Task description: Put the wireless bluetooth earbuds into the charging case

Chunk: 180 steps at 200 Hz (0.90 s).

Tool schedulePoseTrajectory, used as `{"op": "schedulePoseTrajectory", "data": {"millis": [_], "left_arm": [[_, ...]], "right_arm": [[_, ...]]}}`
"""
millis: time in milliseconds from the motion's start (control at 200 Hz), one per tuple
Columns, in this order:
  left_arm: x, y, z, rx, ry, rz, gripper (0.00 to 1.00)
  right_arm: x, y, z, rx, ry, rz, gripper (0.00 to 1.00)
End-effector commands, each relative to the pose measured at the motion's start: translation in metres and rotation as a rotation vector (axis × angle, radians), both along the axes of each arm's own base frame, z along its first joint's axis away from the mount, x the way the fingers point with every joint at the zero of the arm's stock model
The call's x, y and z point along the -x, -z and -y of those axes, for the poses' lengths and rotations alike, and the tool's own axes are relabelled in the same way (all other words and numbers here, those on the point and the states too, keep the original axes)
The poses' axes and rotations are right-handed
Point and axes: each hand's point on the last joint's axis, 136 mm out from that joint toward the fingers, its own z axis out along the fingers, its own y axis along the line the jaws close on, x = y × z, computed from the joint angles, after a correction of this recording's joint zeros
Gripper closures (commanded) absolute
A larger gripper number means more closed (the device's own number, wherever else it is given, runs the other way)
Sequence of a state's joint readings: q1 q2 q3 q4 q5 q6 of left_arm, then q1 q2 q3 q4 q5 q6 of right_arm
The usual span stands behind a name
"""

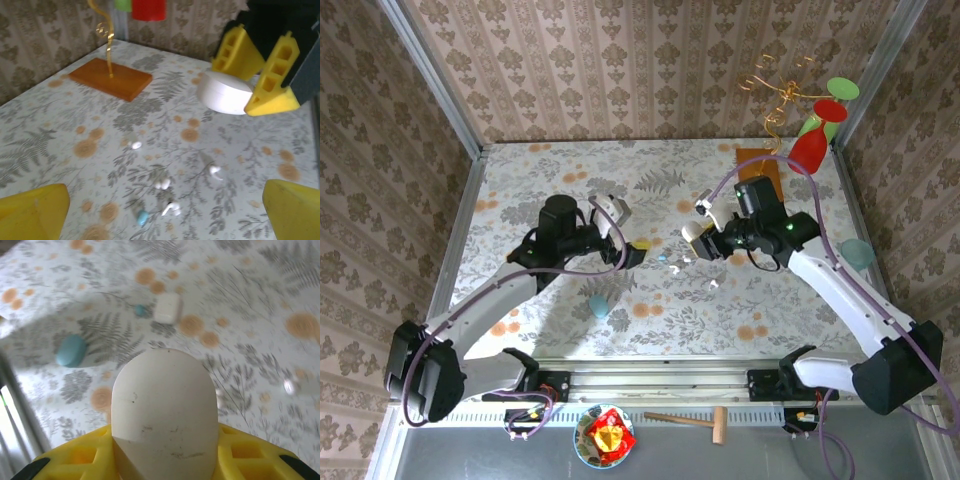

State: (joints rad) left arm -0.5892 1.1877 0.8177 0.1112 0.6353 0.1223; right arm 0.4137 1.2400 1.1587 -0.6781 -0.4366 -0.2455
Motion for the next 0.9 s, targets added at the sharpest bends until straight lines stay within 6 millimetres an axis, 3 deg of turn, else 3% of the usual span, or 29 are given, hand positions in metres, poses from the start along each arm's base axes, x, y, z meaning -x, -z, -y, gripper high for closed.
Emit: {"op": "schedulePoseTrajectory", "data": {"millis": [0,315,420,895], "left_arm": [[0.029,-0.025,0.012,0.061,0.161,-0.014,0.00],[0.053,-0.055,0.026,0.165,0.355,0.028,0.06],[0.056,-0.061,0.027,0.189,0.385,0.035,0.10],[0.065,-0.076,0.027,0.250,0.439,0.032,0.34]], "right_arm": [[0.034,-0.019,-0.019,-0.034,-0.238,-0.023,0.85],[0.047,-0.060,-0.046,-0.040,-0.437,0.006,0.86],[0.043,-0.056,-0.054,-0.029,-0.473,-0.024,0.85],[0.041,-0.075,-0.070,-0.072,-0.580,0.007,0.88]]}}
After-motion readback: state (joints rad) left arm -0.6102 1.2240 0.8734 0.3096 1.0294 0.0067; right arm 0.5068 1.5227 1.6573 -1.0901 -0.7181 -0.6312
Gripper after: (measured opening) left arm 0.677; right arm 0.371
